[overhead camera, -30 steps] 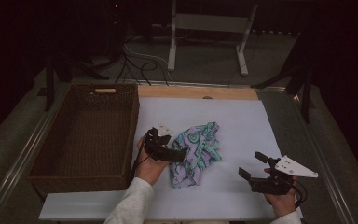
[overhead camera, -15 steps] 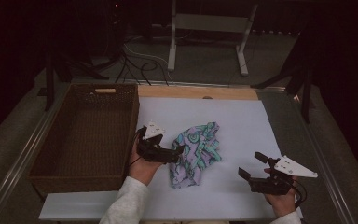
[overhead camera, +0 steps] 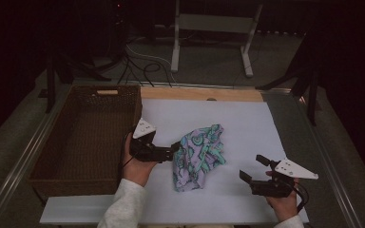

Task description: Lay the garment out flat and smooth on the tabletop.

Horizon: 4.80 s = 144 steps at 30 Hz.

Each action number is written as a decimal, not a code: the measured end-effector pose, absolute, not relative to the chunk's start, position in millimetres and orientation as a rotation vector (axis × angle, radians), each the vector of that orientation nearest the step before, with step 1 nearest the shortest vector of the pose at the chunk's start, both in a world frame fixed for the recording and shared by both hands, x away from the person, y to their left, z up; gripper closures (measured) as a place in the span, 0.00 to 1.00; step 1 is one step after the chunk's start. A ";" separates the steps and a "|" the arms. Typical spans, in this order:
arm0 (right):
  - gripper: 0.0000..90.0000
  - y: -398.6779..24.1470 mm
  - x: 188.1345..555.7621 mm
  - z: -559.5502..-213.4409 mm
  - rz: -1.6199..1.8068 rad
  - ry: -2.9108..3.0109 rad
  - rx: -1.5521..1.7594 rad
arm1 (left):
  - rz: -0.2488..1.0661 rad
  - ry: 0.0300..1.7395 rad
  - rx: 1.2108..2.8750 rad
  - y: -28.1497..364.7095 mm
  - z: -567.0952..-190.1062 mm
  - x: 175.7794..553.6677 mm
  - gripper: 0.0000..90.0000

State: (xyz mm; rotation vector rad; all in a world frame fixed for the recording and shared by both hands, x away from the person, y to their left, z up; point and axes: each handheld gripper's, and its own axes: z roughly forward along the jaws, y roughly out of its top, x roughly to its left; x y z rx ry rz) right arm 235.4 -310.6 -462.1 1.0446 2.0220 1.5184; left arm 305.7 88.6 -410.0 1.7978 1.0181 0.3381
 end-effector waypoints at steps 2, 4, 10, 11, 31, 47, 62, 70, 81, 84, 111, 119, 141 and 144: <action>0.09 -305.5 238.2 -462.4 1.513 2.028 1.049 | 0.329 1.009 1.814 87.7 -410.4 305.8 0.00; 0.09 -300.6 240.3 -462.7 1.513 2.032 1.052 | 0.325 1.006 1.819 87.1 -410.5 305.7 0.00; 0.09 -287.5 247.8 -464.8 1.498 2.058 1.043 | 0.351 1.000 1.817 85.6 -407.6 302.0 0.00; 0.09 -285.9 249.7 -465.5 1.491 2.061 1.044 | 0.349 0.996 1.817 85.7 -407.4 301.7 0.00; 0.46 -252.7 296.6 -489.2 1.343 2.243 1.159 | 0.339 0.909 1.932 52.8 -421.1 294.9 0.04; 0.95 -247.6 292.8 -481.7 1.286 2.313 1.114 | 0.317 0.884 2.015 19.5 -443.3 292.1 0.17; 0.95 -255.6 289.4 -472.5 1.359 2.281 1.122 | 0.429 0.924 2.167 -24.4 -474.5 305.7 0.49; 0.95 -265.0 284.8 -469.0 1.345 2.283 1.126 | 0.389 0.959 2.095 -1.2 -457.7 315.4 0.97; 0.95 -285.7 280.3 -463.2 1.339 2.250 1.178 | 0.439 1.032 1.974 36.6 -427.5 323.8 0.98; 0.95 -291.8 281.2 -462.2 1.340 2.225 1.193 | 0.449 1.046 1.951 43.0 -421.5 326.6 0.98; 0.95 -368.6 285.7 -448.6 1.321 1.958 1.423 | 0.457 1.128 1.801 75.7 -396.3 341.8 0.98; 0.95 -375.7 288.2 -446.4 1.278 1.928 1.434 | 0.458 1.154 1.755 87.2 -390.4 345.0 0.98; 0.95 -389.5 288.1 -433.7 1.270 1.850 1.438 | 0.452 1.176 1.805 87.4 -393.2 349.5 0.93; 0.95 -390.3 288.5 -434.0 1.271 1.848 1.440 | 0.432 1.153 1.819 81.2 -394.3 347.6 0.76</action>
